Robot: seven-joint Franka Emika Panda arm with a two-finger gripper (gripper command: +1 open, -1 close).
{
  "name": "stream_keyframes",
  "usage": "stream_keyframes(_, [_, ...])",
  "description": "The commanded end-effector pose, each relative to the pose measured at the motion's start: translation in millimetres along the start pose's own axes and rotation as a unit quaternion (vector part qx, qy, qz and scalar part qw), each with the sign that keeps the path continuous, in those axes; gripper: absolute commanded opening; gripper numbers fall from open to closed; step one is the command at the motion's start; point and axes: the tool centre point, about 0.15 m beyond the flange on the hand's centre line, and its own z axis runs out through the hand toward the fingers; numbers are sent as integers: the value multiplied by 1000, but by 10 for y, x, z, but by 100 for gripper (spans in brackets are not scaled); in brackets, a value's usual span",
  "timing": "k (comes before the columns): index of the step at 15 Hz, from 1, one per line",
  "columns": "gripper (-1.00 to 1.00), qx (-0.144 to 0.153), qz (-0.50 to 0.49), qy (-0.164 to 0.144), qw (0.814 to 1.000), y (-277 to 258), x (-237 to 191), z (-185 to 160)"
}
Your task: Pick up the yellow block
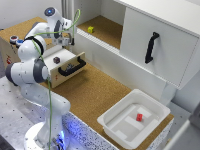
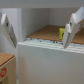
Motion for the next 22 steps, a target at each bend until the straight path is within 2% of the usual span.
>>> stream_keyframes(1, [100, -78, 54, -48, 994, 144, 817, 704])
stream_keyframes(3, [100, -88, 58, -50, 993, 267, 952, 847])
stream_keyframes(12, [100, -102, 36, -56, 993, 518, 1373, 1300])
stream_keyframes(18, [100, -99, 38, -67, 992, 618, 1465, 1468])
stream_keyframes(22, [100, -98, 36, -69, 992, 677, 1413, 1462])
